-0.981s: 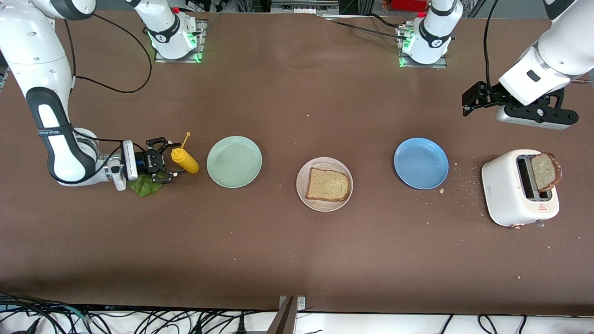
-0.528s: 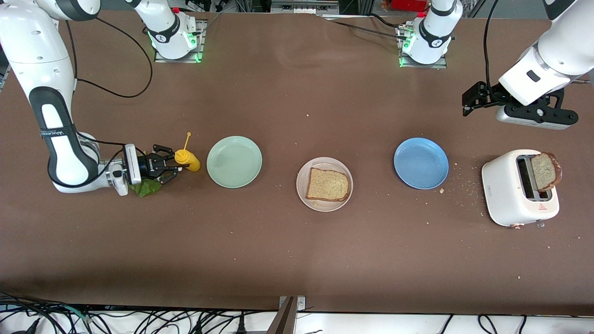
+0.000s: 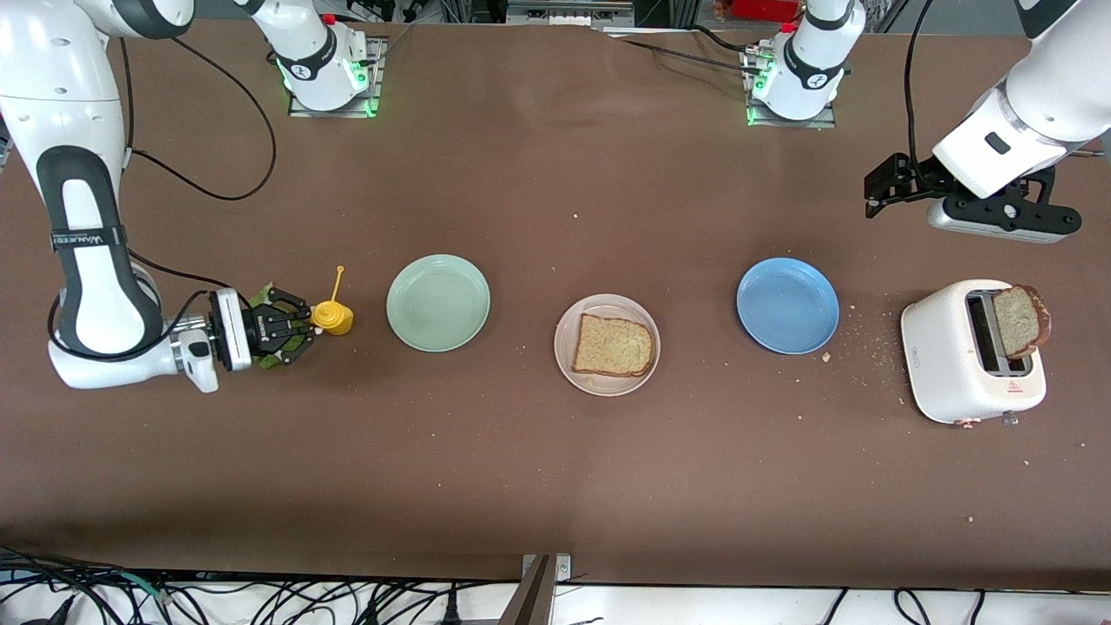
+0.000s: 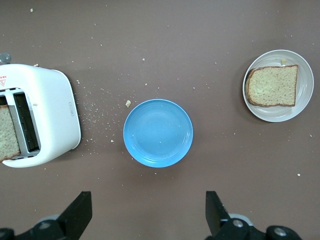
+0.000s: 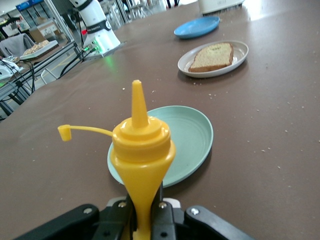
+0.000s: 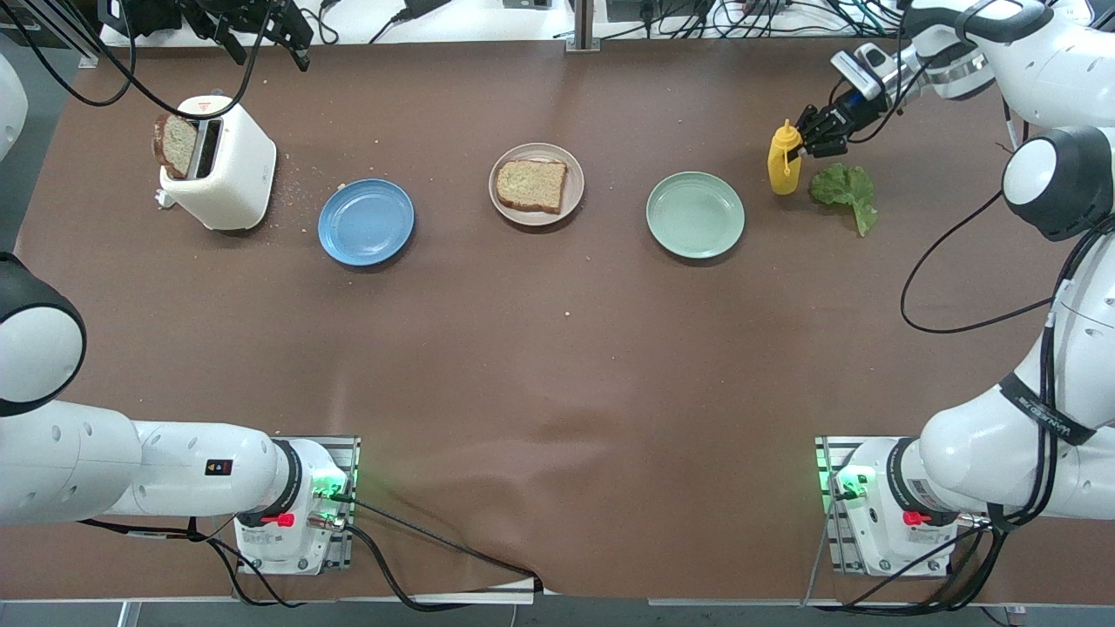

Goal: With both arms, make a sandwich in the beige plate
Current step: 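Lift the yellow mustard bottle with the right gripper toward the beige plate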

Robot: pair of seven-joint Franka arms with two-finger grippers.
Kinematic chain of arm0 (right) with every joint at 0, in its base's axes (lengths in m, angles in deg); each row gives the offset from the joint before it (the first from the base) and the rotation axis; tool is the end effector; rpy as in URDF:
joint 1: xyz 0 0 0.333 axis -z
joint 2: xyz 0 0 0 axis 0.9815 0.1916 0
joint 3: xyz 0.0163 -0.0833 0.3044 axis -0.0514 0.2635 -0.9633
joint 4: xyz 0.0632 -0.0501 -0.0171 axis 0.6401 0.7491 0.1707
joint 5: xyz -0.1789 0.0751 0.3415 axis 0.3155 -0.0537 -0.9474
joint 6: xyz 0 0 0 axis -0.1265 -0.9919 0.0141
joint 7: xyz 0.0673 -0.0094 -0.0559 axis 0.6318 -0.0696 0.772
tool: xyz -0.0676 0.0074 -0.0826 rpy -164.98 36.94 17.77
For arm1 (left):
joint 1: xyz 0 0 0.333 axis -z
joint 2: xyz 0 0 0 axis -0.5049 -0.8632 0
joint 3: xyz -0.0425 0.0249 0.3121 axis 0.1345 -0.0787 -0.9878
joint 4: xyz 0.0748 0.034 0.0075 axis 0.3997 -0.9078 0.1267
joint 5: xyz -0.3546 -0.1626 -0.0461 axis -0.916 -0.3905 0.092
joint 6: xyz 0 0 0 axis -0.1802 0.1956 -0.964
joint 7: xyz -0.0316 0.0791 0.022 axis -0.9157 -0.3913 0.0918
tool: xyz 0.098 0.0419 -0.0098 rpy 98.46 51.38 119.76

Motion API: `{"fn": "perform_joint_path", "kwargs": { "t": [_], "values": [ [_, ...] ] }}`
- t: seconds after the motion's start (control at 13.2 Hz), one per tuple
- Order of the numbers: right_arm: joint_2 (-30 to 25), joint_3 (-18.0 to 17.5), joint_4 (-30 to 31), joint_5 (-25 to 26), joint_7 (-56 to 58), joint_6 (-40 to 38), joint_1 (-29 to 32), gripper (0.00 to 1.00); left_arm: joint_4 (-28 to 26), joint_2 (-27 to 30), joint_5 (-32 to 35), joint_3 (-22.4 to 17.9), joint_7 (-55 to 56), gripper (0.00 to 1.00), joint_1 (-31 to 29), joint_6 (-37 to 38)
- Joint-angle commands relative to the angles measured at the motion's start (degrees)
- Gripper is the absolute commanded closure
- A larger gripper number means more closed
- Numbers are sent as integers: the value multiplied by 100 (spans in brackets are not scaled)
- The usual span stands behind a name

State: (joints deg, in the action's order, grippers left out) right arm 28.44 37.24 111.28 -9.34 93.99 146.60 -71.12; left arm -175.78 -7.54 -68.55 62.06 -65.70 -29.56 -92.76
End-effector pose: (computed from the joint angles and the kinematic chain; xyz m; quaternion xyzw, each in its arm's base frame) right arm 0.6597 0.0077 0.2247 -0.6004 -0.6387 -0.1674 0.4512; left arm 0.5422 -0.0817 0.5898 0.9975 -0.0686 -0.0186 0.0001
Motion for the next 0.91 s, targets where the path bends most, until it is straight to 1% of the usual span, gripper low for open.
{"fn": "perform_joint_path", "kwargs": {
  "t": [0.0, 0.15, 0.3, 0.38, 0.53, 0.68, 0.83],
  "values": [
    [-181, 5, -697, 934, -1316, -463, -308, 100, 142, -72, -112, -16, -7, 0, 11, 43],
    [-340, -4, -1014, 1297, -2065, -666, -580, 100, 142, -72, -112, -16, -16, 0, 3, 43],
    [-341, 22, -1252, 1464, -2636, -798, -835, 100, 142, -81, -112, -25, -16, 0, -24, 43],
    [-367, 31, -1383, 1804, -2970, -816, -1045, 100, 142, -81, -112, -43, -33, 0, -41, 43],
    [-402, 22, -1840, 2473, -3865, -964, -1580, 100, 142, -81, -121, -60, -68, 0, -198, 43],
    [-411, 31, -2087, 2730, -4630, -1115, -2047, 100, 142, -81, -130, -60, -68, 0, -208, 43],
    [-524, 31, -2106, 3255, -5176, -1141, -2565, 100, 151, -81, -130, -60, -60, 0, -208, 43]
  ]
}}
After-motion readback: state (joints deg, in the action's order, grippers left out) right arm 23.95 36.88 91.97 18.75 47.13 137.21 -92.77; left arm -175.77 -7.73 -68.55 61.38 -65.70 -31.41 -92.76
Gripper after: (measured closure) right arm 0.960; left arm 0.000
